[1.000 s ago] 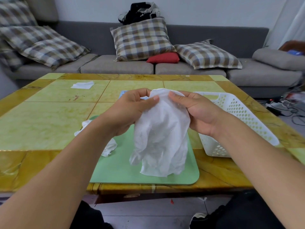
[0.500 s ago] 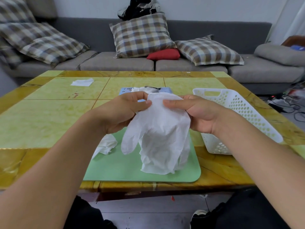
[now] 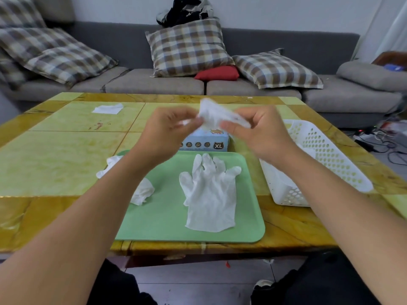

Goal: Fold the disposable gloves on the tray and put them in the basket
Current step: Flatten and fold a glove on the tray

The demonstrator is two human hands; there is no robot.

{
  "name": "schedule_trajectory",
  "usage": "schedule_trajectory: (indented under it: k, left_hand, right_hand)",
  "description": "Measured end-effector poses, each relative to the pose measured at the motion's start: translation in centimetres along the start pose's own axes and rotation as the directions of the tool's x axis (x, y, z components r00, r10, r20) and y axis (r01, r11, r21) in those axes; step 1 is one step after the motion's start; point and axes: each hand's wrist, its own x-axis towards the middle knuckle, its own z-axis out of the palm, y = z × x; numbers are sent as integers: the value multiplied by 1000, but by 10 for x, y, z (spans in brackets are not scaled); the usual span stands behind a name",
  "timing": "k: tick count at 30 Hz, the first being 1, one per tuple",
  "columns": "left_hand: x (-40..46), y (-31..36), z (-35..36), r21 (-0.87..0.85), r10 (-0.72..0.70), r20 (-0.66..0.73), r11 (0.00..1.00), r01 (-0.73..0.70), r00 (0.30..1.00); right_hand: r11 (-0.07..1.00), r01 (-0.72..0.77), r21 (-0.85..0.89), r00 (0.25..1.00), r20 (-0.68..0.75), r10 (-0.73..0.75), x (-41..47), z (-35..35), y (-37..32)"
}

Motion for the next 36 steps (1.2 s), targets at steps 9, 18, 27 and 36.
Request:
schedule_trajectory:
  k: [9,18,27,36]
  left_hand:
    - [-41,-75,9,372,-338,428,911,177,838]
    - [-34,-54,7,433,-184,532,898,-79,826]
    - [-48,-45,3,419,-321,688,908,4,651]
    - [-57,-29,7,496,-335,708,863,-100,621]
  right_hand:
    - [855,-68,-513,773,515,371,-36,26,39]
    - [864,31,-503,730,601,324,-40,24,21]
    - [847,-6,-532,585,685,434,-50,26,29]
    - [841,-28,-541,531,704,471,-53,25,22]
